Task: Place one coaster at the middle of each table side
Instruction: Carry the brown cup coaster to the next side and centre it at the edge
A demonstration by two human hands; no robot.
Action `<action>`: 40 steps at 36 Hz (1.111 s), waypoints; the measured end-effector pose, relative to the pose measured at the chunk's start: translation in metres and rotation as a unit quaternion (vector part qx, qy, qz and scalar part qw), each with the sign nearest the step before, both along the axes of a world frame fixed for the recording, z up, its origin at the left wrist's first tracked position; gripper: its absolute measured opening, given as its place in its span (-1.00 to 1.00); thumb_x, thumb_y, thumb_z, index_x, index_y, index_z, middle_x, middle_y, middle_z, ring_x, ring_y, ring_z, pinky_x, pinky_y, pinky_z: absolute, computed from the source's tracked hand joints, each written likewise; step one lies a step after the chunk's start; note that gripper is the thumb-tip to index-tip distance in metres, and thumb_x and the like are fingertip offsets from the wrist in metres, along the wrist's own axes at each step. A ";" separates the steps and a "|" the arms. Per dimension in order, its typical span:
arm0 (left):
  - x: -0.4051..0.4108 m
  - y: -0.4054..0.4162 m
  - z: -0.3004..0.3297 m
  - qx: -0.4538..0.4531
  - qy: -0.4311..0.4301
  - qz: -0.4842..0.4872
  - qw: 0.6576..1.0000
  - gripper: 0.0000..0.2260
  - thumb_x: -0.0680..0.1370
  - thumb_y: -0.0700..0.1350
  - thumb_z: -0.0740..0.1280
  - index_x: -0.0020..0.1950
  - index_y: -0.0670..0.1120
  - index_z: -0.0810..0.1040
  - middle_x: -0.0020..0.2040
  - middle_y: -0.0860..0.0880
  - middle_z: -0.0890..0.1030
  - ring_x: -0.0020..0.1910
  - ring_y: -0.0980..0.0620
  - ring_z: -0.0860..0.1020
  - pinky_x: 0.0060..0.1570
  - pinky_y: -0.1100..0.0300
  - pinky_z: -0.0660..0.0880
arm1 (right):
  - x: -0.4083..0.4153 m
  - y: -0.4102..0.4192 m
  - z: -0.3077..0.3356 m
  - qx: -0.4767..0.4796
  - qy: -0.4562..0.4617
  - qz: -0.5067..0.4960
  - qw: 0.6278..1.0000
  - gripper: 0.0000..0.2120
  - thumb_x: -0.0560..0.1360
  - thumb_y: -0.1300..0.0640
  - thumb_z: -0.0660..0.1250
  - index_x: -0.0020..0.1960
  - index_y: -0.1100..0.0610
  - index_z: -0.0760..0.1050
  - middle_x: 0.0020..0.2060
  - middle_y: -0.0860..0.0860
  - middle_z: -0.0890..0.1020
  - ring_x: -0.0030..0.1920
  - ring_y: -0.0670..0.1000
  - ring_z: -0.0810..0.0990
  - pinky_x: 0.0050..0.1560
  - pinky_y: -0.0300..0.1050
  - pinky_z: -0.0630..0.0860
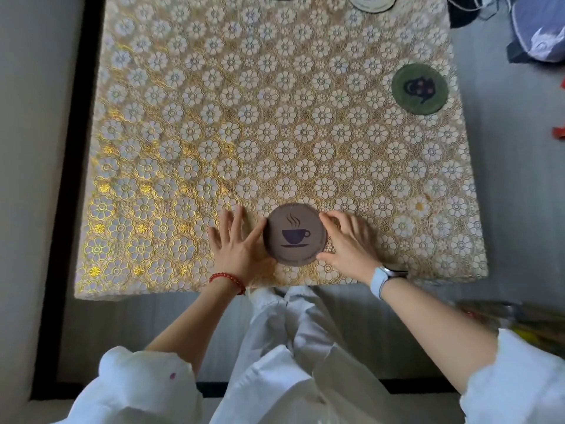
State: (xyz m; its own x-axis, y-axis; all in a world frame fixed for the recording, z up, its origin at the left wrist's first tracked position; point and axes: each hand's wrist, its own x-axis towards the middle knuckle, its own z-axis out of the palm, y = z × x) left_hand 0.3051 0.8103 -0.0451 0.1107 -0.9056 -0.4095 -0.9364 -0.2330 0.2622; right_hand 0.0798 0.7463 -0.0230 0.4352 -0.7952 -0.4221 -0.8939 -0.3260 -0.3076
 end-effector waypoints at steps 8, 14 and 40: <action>-0.007 -0.001 -0.001 0.012 -0.001 0.011 1.000 -0.23 0.29 0.28 0.35 0.40 0.24 0.04 0.52 -0.12 -0.11 0.47 -0.19 -0.21 0.33 -0.32 -0.23 | -0.006 -0.004 -0.004 -0.006 -0.003 0.002 1.000 -0.21 0.36 -0.10 0.35 0.43 0.02 0.00 0.37 0.02 0.17 0.35 0.02 0.06 0.39 0.19 0.02; -0.010 -0.005 -0.006 0.023 -0.020 0.012 0.999 -0.23 0.29 0.30 0.35 0.38 0.29 0.00 0.52 -0.09 -0.11 0.47 -0.20 -0.18 0.31 -0.36 -0.20 | -0.007 -0.001 -0.011 -0.015 -0.014 -0.017 1.000 -0.20 0.34 -0.09 0.37 0.43 0.04 0.02 0.35 0.02 0.17 0.32 -0.02 -0.01 0.38 0.14 -0.01; 0.009 0.001 0.005 0.001 0.013 0.035 0.999 -0.21 0.24 0.17 0.46 0.38 0.22 0.15 0.52 -0.09 -0.05 0.48 -0.13 -0.12 0.39 -0.18 -0.07 | 0.012 0.007 0.004 0.029 -0.004 -0.052 0.998 -0.24 0.37 -0.12 0.34 0.43 -0.10 0.00 0.39 0.09 0.04 0.37 0.08 -0.10 0.39 0.18 -0.08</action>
State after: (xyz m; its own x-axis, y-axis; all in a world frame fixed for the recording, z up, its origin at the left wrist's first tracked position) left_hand 0.3137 0.8108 -0.0397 0.1621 -0.8957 -0.4141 -0.9108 -0.2973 0.2866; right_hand 0.0918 0.7538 -0.0187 0.3554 -0.8102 -0.4662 -0.9194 -0.2130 -0.3308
